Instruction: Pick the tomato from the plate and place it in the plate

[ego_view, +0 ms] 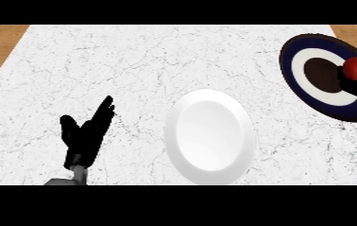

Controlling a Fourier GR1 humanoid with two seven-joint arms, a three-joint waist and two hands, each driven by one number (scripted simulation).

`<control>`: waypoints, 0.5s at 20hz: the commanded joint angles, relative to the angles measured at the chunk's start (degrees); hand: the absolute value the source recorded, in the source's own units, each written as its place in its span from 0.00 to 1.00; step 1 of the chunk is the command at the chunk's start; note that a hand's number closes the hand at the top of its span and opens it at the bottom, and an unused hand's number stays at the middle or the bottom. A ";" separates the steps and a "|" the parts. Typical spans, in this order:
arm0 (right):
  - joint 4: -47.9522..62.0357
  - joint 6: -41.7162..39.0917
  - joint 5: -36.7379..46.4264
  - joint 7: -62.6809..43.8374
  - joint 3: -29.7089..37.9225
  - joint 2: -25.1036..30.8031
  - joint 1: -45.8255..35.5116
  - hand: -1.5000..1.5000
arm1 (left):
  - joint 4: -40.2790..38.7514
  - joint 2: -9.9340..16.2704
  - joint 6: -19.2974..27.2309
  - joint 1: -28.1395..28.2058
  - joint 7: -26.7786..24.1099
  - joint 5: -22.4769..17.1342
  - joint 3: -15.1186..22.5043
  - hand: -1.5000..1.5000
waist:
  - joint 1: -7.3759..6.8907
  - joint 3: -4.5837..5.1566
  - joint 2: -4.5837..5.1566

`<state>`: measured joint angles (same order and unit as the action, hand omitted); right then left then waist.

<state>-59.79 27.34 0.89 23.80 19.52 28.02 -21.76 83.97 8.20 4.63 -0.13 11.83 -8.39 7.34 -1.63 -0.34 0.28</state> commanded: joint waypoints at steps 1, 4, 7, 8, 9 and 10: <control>16.74 -3.17 -1.96 10.63 4.28 2.18 -6.87 1.00 | -1.62 0.25 -1.17 2.42 -0.74 -0.54 -0.44 0.50 | -0.66 0.15 0.47; 25.79 -4.23 -1.81 13.68 6.13 5.25 -12.77 1.00 | -3.97 -2.30 0.90 -2.46 1.36 0.96 0.88 0.50 | -1.03 0.10 0.88; 31.74 -5.72 3.59 2.89 1.04 8.48 -13.16 1.00 | -3.16 -1.47 -0.30 -2.45 1.14 0.87 1.11 0.50 | -2.27 0.15 1.56; 33.23 -7.33 5.97 1.42 -0.68 11.82 -13.36 0.00 | -2.37 -0.91 -0.22 -2.22 0.80 0.97 0.64 0.50 | -2.45 0.17 1.50; 34.77 -7.21 8.07 1.25 -2.71 11.25 -13.85 0.00 | -2.13 -1.20 -0.80 -1.55 0.54 0.82 1.31 0.50 | -3.05 0.16 1.60; 36.81 -8.21 8.25 1.05 -3.12 10.28 -15.14 0.00 | -0.34 -0.13 -1.70 -1.15 2.06 0.44 1.44 0.50 | -3.58 0.06 1.50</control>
<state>-30.42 21.37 4.98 27.69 19.88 36.46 -34.17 83.80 7.53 4.19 -1.81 12.22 -7.64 8.09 -3.89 -0.43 1.24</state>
